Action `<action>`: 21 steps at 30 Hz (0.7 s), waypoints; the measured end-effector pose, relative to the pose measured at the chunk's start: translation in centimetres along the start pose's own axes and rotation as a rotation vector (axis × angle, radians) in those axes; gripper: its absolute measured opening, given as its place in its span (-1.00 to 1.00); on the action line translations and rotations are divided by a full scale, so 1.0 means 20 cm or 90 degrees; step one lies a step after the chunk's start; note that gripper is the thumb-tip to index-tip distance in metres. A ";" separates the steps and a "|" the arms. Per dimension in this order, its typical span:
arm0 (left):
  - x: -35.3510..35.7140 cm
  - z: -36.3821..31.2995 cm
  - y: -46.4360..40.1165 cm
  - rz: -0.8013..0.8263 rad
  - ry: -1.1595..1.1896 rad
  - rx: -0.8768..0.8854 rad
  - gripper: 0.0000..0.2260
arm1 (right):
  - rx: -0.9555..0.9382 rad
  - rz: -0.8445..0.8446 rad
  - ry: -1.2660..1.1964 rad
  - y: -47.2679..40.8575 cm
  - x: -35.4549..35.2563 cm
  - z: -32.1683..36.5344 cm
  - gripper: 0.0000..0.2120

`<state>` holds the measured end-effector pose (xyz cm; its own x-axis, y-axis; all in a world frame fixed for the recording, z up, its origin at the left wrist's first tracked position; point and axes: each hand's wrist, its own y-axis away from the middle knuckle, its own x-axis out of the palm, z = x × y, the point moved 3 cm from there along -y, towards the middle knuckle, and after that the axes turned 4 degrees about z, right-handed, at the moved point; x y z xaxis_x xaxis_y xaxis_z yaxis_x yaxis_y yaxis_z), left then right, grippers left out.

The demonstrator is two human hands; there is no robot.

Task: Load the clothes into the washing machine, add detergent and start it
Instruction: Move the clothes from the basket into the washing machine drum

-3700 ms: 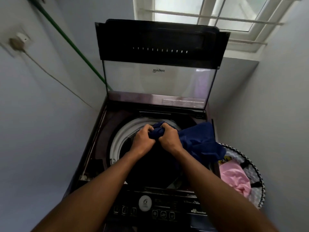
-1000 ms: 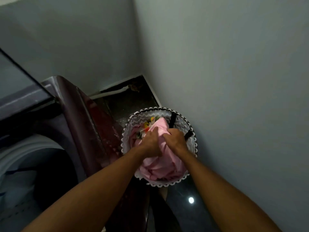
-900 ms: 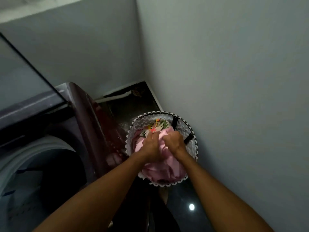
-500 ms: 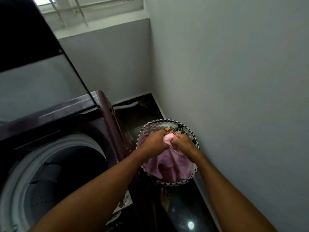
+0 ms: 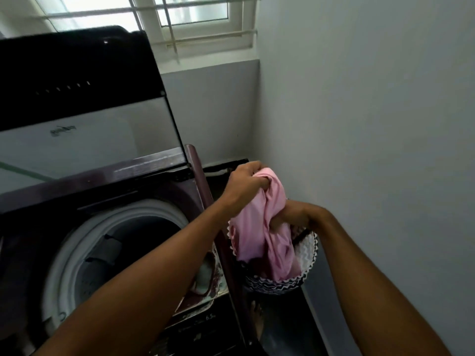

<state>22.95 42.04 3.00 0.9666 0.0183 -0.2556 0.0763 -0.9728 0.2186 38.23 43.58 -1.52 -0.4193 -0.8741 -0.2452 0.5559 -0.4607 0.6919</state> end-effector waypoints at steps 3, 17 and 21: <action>-0.11 -0.03 0.05 -0.056 0.015 0.003 -0.91 | -0.074 -0.035 -0.098 0.00 0.00 0.14 -0.57; -0.67 -0.09 0.40 -0.283 0.244 0.035 -0.68 | -0.268 0.063 -0.318 -0.02 0.29 0.93 -0.35; -0.87 0.04 0.54 -0.413 0.253 0.029 -0.74 | -0.262 0.019 -0.264 -0.14 0.48 1.06 -0.53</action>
<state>6.83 31.00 9.02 0.7472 0.6633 0.0409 0.6575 -0.7468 0.0992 17.38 39.71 8.57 -0.5987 -0.7929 0.1137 0.7701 -0.5308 0.3538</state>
